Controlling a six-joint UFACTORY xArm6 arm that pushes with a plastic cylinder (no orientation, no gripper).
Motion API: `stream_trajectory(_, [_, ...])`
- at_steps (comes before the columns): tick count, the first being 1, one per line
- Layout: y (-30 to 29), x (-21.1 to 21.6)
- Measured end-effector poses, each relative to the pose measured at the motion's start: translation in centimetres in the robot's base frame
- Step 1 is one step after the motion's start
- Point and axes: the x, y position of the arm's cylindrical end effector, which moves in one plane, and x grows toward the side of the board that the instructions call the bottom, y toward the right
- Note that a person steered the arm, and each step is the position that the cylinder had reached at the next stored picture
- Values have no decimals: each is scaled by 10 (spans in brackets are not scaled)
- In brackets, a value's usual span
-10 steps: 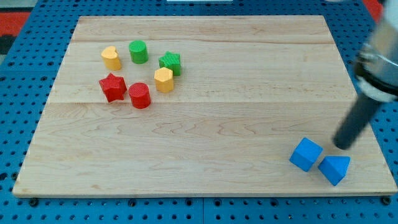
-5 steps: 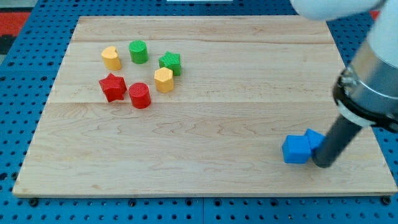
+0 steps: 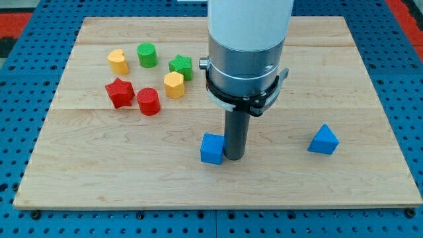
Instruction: Slide the blue cube left below the yellow heart
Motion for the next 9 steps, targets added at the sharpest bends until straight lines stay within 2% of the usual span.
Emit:
stream_trajectory(2, [-18,-8])
stream_trajectory(4, [-122,-22])
stream_trajectory(5, [-137,-23])
stream_trajectory(6, [-139,11])
stream_trajectory(7, [-167,11])
stream_trajectory(8, [-203,-32])
stream_trajectory(9, [-233,-45])
